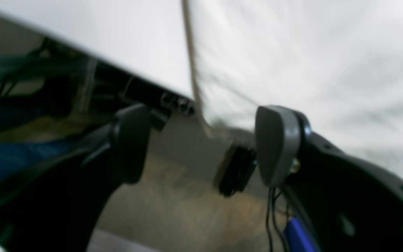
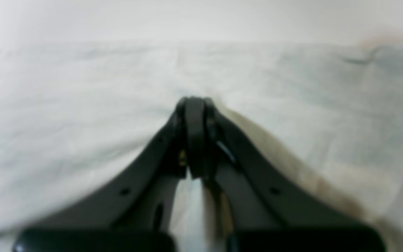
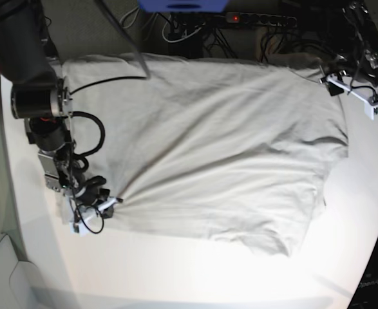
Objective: Layout the t-shirt on the table in an organized manner, then fold the t-shirt properly
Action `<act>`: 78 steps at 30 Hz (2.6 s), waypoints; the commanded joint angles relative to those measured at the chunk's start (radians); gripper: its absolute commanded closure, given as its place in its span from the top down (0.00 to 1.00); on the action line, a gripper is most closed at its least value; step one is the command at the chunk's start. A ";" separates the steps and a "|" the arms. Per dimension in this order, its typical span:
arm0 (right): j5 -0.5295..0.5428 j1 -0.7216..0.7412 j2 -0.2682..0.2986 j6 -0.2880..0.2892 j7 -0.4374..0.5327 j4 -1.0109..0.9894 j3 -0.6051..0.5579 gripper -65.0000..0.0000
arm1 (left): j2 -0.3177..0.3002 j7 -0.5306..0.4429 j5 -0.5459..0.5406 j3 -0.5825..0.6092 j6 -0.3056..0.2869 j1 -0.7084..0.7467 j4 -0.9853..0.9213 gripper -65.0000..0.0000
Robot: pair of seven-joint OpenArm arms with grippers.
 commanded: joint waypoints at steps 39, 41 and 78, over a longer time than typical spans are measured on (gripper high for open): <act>-0.273 0.036 0.016 -0.493 0.127 0.010 0.013 0.00 | 0.219 -0.015 0.008 0.255 0.014 -0.313 -0.311 0.03; -0.273 0.036 0.015 -0.493 0.127 0.010 0.013 0.00 | 0.213 -0.015 0.008 0.255 0.014 -0.331 -0.363 0.00; -0.273 -0.347 0.091 -0.493 -0.092 0.719 0.045 0.00 | -0.044 -0.328 0.169 0.268 0.008 -0.935 -0.792 0.00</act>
